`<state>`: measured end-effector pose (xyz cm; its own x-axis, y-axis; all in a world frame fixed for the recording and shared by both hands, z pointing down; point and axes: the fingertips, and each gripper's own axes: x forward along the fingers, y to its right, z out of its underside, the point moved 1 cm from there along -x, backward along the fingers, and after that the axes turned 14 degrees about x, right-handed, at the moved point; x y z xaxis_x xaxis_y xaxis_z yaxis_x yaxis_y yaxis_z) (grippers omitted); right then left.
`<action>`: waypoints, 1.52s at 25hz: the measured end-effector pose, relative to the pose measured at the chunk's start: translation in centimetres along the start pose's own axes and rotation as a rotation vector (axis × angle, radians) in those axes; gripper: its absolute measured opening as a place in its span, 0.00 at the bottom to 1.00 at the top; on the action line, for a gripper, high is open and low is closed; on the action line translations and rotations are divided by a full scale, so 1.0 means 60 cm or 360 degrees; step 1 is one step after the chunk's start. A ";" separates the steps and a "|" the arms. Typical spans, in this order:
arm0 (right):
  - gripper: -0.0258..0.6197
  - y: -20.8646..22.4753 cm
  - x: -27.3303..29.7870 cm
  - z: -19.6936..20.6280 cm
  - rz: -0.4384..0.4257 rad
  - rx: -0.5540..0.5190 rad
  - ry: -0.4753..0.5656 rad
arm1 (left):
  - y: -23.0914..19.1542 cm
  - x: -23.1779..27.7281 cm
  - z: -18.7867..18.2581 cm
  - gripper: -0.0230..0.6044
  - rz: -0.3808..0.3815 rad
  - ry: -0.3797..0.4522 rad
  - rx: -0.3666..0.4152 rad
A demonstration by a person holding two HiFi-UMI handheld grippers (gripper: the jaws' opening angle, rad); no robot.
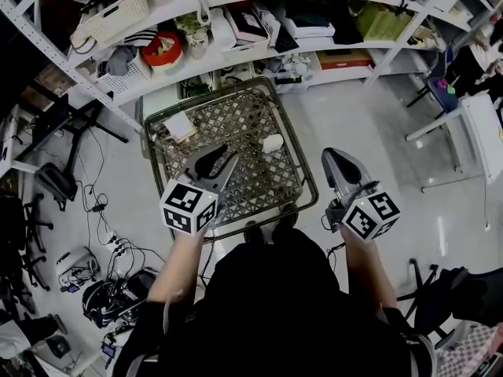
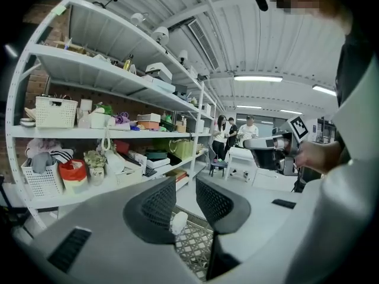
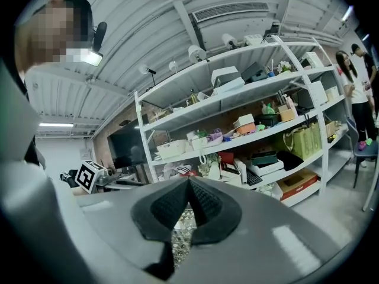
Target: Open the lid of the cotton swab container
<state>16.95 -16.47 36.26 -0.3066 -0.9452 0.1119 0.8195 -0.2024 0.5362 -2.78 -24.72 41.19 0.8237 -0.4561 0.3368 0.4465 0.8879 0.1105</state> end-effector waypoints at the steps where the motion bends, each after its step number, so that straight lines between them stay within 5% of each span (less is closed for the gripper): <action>1: 0.06 0.005 0.003 -0.001 0.0007 0.0005 -0.0004 | -0.002 0.005 0.003 0.21 0.0003 -0.0012 0.0003; 13: 0.05 0.102 0.059 0.028 0.0031 0.0093 -0.0144 | 0.004 0.108 0.077 0.25 0.0067 -0.0136 0.0042; 23: 0.05 0.169 0.105 0.051 0.0093 0.0118 -0.0207 | 0.010 0.201 0.151 0.30 0.0210 -0.0090 0.0047; 38: 0.06 0.213 0.129 0.166 0.0113 0.0250 -0.0325 | 0.056 0.345 0.363 0.44 0.0322 -0.0221 0.0051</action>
<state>20.21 -23.84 52.30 -0.3555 -0.8811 0.3120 0.7623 -0.0801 0.6423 8.16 -29.91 68.90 0.8383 -0.2584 0.4800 0.2643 0.9628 0.0567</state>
